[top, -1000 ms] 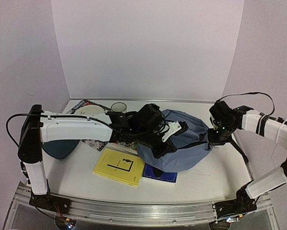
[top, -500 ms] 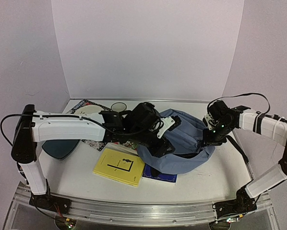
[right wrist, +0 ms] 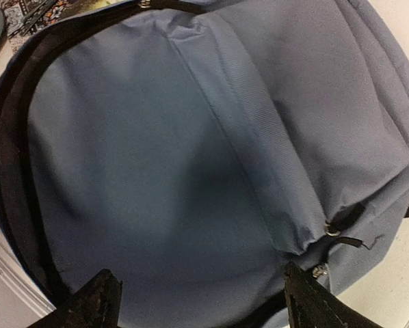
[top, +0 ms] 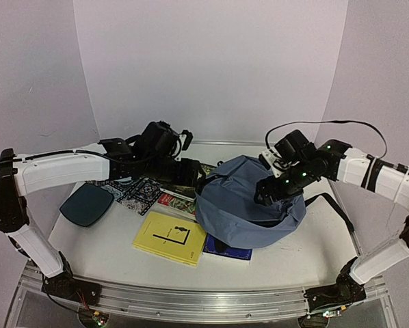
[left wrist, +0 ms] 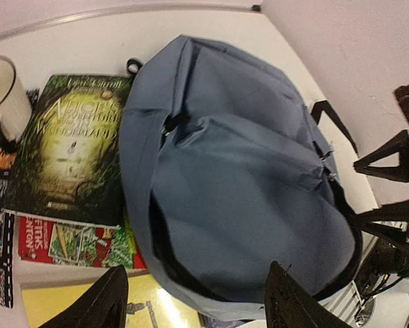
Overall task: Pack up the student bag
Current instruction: Hold the largest pocket of the student bag.
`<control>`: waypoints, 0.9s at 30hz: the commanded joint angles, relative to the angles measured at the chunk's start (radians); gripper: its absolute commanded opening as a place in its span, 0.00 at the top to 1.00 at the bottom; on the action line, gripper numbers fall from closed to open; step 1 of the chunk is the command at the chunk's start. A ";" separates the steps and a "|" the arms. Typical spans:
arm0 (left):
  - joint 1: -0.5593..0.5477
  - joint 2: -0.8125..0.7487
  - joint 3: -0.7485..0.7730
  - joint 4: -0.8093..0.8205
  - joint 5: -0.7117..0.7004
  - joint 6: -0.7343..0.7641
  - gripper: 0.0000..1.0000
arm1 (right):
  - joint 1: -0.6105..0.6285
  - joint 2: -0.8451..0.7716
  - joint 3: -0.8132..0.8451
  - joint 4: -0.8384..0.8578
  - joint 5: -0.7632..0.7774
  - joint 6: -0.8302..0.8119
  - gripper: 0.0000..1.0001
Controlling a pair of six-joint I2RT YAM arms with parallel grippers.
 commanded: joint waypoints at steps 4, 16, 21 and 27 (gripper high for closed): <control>0.034 0.025 -0.054 -0.038 0.095 -0.172 0.32 | 0.109 0.122 0.094 -0.003 0.011 -0.003 0.10; 0.036 0.101 -0.089 -0.003 0.192 -0.208 0.76 | 0.268 0.265 0.135 0.041 -0.015 0.012 0.02; 0.036 0.097 -0.140 0.050 0.220 -0.212 0.92 | 0.303 0.310 0.134 0.041 -0.010 -0.003 0.02; 0.038 0.094 -0.178 0.094 0.243 -0.219 1.00 | 0.307 0.356 0.118 0.040 0.042 -0.021 0.02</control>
